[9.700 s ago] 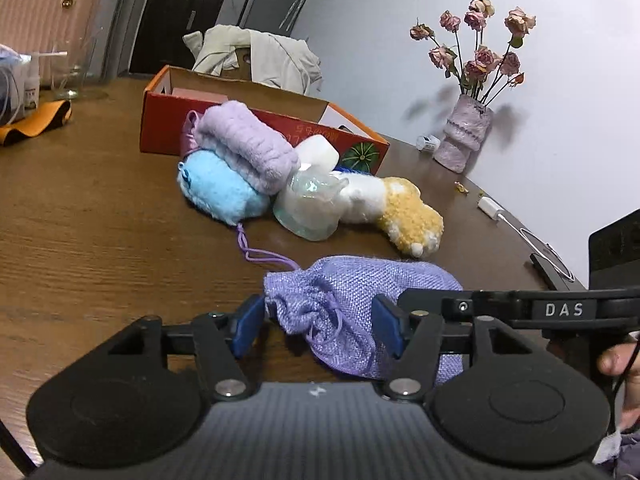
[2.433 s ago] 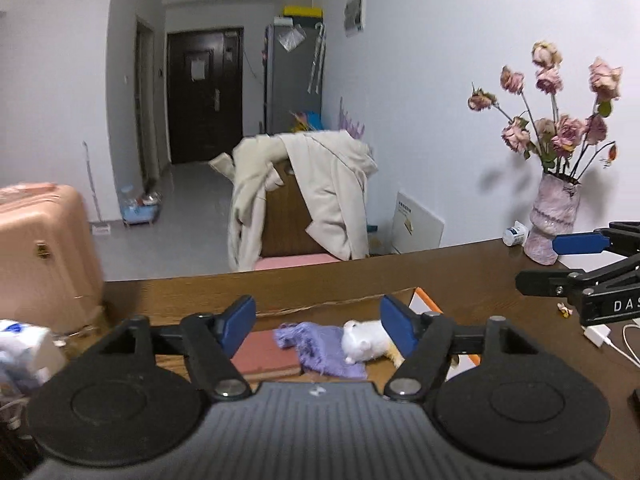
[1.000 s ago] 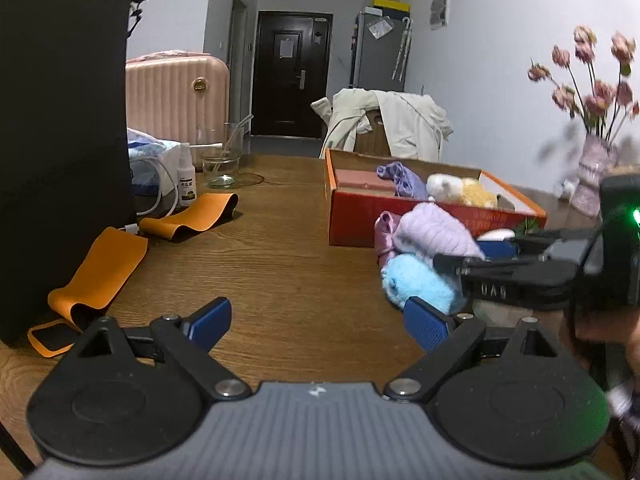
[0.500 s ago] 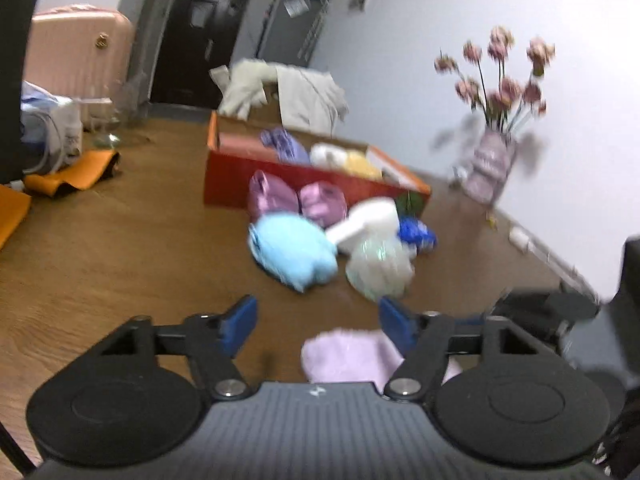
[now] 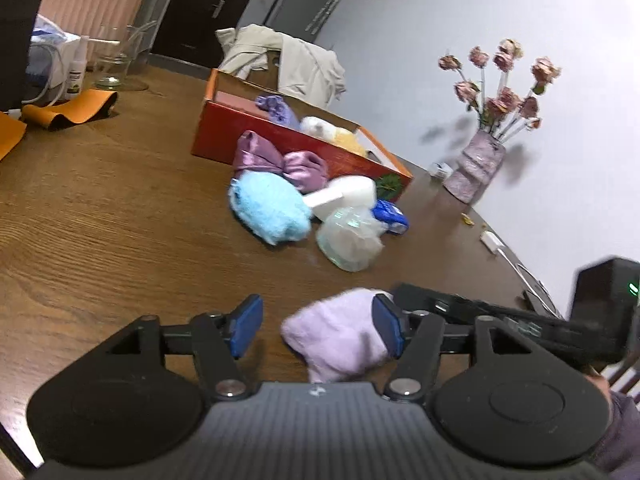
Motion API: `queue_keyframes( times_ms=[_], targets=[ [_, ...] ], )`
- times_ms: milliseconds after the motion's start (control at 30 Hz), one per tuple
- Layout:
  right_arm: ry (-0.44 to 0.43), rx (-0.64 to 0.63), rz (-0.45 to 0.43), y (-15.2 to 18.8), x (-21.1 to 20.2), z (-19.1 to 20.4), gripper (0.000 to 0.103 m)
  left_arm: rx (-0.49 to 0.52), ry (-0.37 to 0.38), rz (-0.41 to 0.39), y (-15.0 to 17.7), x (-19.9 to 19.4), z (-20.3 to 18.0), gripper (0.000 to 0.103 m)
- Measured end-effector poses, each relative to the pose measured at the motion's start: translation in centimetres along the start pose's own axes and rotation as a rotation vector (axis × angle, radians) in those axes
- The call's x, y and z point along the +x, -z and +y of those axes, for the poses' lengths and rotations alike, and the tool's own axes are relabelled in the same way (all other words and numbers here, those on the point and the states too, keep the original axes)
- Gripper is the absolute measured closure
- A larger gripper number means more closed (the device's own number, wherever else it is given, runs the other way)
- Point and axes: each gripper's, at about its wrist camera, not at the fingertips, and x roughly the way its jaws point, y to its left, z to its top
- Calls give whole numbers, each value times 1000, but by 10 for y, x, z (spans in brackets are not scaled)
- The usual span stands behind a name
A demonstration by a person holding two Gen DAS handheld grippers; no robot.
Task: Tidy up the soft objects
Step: 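Grasp the lavender towel roll with both grippers and lift it, then carry the lavender towel roll into the box and open both grippers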
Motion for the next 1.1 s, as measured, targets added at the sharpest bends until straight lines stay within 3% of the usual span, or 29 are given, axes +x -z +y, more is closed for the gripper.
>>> queue_keyframes(
  times_ms=[133,300,500,600,700,833,967,1100],
  targets=[
    [6,-27,26,9,11,6,62,-3,-26,41,13,11,-13,39],
    [2,-14,29,21,6,10,73,-86,-35,52,17,19,-4,75],
    [7,-15,15,12,2,14,80,-48,-7,20,3,17,-13,84],
    [-32,-41,-40,-21,-1,19,80,-13,11,-28,-29,19,-15,84],
    [-77,-60,-96,-76,13,18,80,27,23,-77,-88,32,-12,84],
    [-95,-64,-89,-162,72,7,80,63,-12,-72,-177,81,3,84],
    [-52,75,20,-227,166,-24,79,78,-155,9,-238,155,29,84],
    [35,133,88,-248,242,-40,78,137,-276,75,-265,222,50,83]
  ],
)
